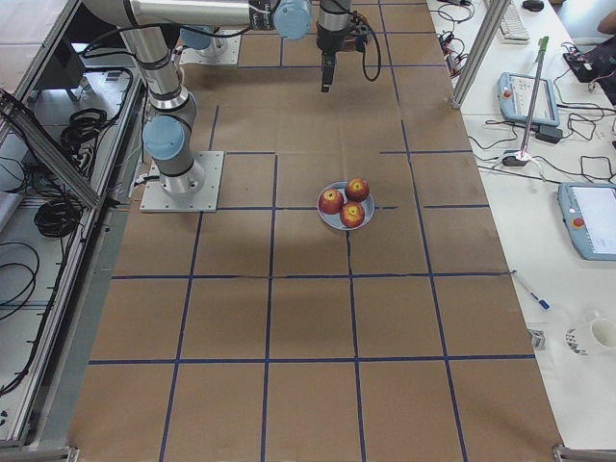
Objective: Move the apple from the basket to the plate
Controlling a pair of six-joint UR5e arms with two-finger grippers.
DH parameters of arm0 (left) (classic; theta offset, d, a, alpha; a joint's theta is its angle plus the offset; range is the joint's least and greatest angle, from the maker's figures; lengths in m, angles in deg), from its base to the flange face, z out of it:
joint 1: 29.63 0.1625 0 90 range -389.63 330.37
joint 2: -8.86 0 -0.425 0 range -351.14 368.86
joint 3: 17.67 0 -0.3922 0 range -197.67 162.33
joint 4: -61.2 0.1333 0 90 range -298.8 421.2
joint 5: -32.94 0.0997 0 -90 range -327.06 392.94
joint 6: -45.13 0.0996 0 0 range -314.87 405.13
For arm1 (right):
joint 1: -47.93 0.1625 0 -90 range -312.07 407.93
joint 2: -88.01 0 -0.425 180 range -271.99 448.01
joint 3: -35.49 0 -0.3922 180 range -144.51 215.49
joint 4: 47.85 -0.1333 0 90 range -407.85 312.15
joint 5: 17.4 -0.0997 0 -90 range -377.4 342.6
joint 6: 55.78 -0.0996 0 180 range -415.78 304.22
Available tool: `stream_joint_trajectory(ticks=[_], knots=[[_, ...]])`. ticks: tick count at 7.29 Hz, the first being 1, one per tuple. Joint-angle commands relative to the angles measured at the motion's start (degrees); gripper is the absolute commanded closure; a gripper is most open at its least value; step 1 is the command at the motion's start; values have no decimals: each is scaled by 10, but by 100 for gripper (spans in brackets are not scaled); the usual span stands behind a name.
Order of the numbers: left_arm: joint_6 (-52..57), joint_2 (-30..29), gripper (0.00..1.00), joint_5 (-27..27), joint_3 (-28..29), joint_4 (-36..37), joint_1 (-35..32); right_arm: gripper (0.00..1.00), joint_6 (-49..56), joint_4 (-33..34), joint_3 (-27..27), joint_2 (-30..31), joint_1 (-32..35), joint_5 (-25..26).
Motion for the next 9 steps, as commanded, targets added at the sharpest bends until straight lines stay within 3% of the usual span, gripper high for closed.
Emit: stream_joint_trajectory(ticks=[1, 6, 9], knots=[[3, -16, 0, 1, 3, 5, 0, 0, 1, 0, 0, 0, 0, 0], [16, -23, 0, 1, -14, 16, 5, 0, 1, 0, 0, 0, 0, 0], [115, -73, 0, 6, -21, 53, 56, 0, 0, 0, 0, 0, 0, 0]])
